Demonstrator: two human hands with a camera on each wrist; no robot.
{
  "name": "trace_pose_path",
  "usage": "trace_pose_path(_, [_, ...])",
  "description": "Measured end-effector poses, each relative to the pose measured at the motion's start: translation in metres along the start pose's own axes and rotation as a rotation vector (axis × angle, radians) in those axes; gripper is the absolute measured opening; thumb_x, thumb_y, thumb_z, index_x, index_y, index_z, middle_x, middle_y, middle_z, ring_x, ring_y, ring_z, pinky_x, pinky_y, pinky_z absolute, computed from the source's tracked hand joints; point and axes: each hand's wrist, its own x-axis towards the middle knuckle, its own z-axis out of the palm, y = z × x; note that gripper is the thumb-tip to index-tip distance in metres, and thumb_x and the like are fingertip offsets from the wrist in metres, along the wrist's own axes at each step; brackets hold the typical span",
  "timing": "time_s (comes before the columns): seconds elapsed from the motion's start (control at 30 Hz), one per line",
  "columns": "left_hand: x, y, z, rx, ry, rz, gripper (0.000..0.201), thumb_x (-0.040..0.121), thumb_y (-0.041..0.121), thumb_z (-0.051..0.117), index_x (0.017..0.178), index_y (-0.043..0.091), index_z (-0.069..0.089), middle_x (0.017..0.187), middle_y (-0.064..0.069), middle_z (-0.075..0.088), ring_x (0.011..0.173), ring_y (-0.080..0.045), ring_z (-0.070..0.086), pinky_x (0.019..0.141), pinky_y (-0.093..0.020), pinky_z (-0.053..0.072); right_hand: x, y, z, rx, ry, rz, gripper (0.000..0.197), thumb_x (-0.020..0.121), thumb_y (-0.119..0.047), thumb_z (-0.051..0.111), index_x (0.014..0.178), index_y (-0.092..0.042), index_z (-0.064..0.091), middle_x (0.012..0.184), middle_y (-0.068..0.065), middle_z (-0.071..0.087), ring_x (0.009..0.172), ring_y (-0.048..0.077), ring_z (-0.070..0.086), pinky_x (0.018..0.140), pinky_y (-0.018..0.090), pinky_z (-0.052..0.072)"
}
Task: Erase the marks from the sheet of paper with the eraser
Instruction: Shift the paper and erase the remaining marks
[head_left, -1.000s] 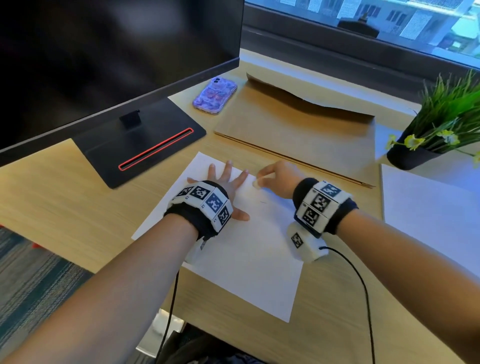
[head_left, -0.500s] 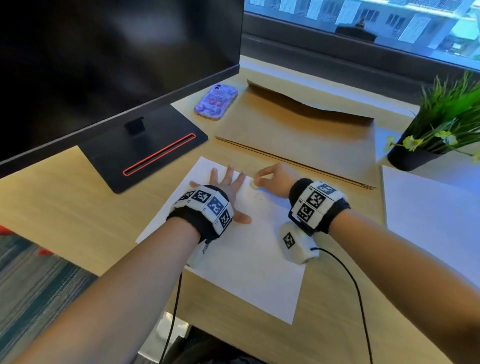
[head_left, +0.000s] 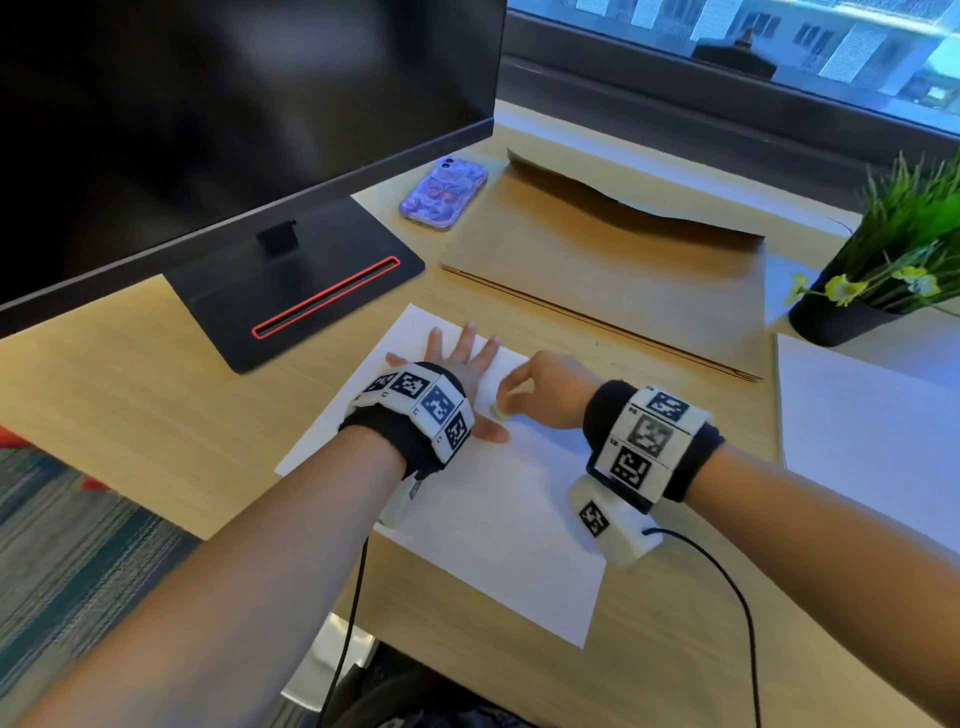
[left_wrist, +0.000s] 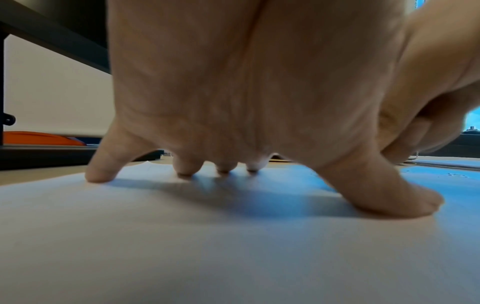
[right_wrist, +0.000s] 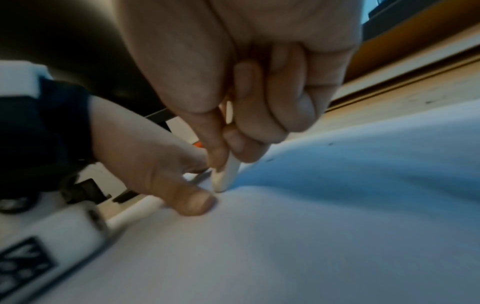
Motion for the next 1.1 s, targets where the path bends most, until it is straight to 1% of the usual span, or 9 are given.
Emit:
trace_pose_path(0.1, [-0.001, -0.001, 0.000, 0.006, 0.002, 0.016, 0.119, 0.070, 0.067, 0.066, 0.146, 0.035, -0.020, 0.153, 0.006, -0.030, 0.143, -0.033, -0.018, 0.101, -0.076, 0.013, -0.001, 0.003, -0.006, 0.020, -0.035, 0.011, 0.025, 0.092, -0.025, 0.057, 0.114, -0.016, 0.067, 0.106, 0.001, 0.065, 0.085, 0.011, 0.052, 0.076, 0.020, 0.039])
trace_pose_path(0.2, [-0.003, -0.008, -0.004, 0.005, 0.003, 0.070, 0.118, 0.070, 0.060, 0.071, 0.147, 0.037, -0.015, 0.154, 0.006, -0.027, 0.143, -0.032, -0.017, 0.103, -0.074, 0.013, 0.004, 0.004, -0.013, 0.178, -0.031, 0.089, 0.020, 0.093, -0.024, 0.057, 0.107, -0.012, 0.065, 0.071, 0.000, 0.060, 0.055, 0.008, 0.049, 0.046, 0.014, 0.039])
trace_pose_path(0.27, [-0.005, -0.014, -0.007, -0.001, 0.000, 0.092, 0.114, 0.071, 0.052, 0.074, 0.148, 0.039, -0.009, 0.155, 0.007, -0.025, 0.144, -0.031, -0.015, 0.104, -0.071, 0.011, 0.007, 0.004, -0.013, 0.244, -0.044, 0.108, 0.016, 0.093, -0.022, 0.056, 0.103, -0.010, 0.061, 0.065, 0.001, 0.058, 0.048, 0.010, 0.050, 0.039, 0.015, 0.037])
trace_pose_path(0.43, [-0.006, -0.016, -0.008, 0.010, 0.014, 0.091, 0.109, 0.072, 0.050, 0.074, 0.148, 0.041, -0.004, 0.156, 0.009, -0.022, 0.145, -0.028, -0.013, 0.107, -0.069, 0.009, 0.007, 0.001, -0.003, 0.378, 0.138, 0.097, 0.010, 0.094, -0.016, 0.053, 0.100, -0.010, 0.057, 0.066, 0.008, 0.060, 0.044, 0.015, 0.055, 0.041, 0.020, 0.045])
trace_pose_path(0.63, [0.000, -0.013, -0.002, 0.082, 0.002, 0.086, 0.125, 0.064, 0.059, 0.076, 0.147, 0.036, -0.015, 0.154, 0.006, -0.027, 0.143, -0.035, -0.017, 0.102, -0.075, 0.010, -0.015, -0.002, 0.001, 0.183, -0.208, 0.004, 0.006, 0.091, -0.015, 0.059, 0.088, -0.010, 0.056, 0.059, 0.004, 0.062, 0.035, 0.006, 0.052, 0.050, 0.018, 0.047])
trace_pose_path(0.83, [0.000, -0.014, -0.001, 0.062, -0.006, 0.094, 0.127, 0.063, 0.058, 0.077, 0.146, 0.037, -0.018, 0.153, 0.005, -0.029, 0.142, -0.034, -0.019, 0.103, -0.075, 0.006, 0.007, -0.004, -0.008, 0.290, 0.080, 0.086, 0.009, 0.093, -0.013, 0.052, 0.095, -0.007, 0.060, 0.057, 0.005, 0.061, 0.044, 0.013, 0.053, 0.058, 0.025, 0.052])
trace_pose_path(0.9, [0.000, -0.014, -0.001, 0.063, -0.005, 0.094, 0.128, 0.063, 0.058, 0.077, 0.146, 0.037, -0.018, 0.153, 0.005, -0.029, 0.142, -0.035, -0.019, 0.101, -0.076, 0.007, -0.004, -0.005, 0.001, 0.212, -0.016, 0.060, 0.008, 0.093, -0.013, 0.052, 0.090, -0.009, 0.058, 0.058, 0.004, 0.060, 0.043, 0.012, 0.051, 0.049, 0.020, 0.047])
trace_pose_path(1.0, [0.001, -0.013, -0.001, 0.068, -0.003, 0.093, 0.128, 0.062, 0.059, 0.077, 0.146, 0.036, -0.017, 0.154, 0.004, -0.028, 0.142, -0.036, -0.018, 0.100, -0.077, 0.009, -0.020, -0.007, 0.008, 0.165, -0.193, 0.028, 0.008, 0.091, -0.013, 0.055, 0.084, -0.010, 0.057, 0.059, 0.005, 0.059, 0.043, 0.012, 0.048, 0.046, 0.019, 0.043])
trace_pose_path(1.1, [0.000, -0.014, -0.001, 0.074, -0.004, 0.096, 0.127, 0.064, 0.059, 0.076, 0.146, 0.036, -0.019, 0.153, 0.004, -0.029, 0.142, -0.035, -0.019, 0.101, -0.076, 0.007, -0.003, -0.007, -0.003, 0.205, -0.042, 0.062, 0.007, 0.091, -0.014, 0.057, 0.090, -0.009, 0.062, 0.061, 0.004, 0.059, 0.044, 0.010, 0.049, 0.049, 0.018, 0.044])
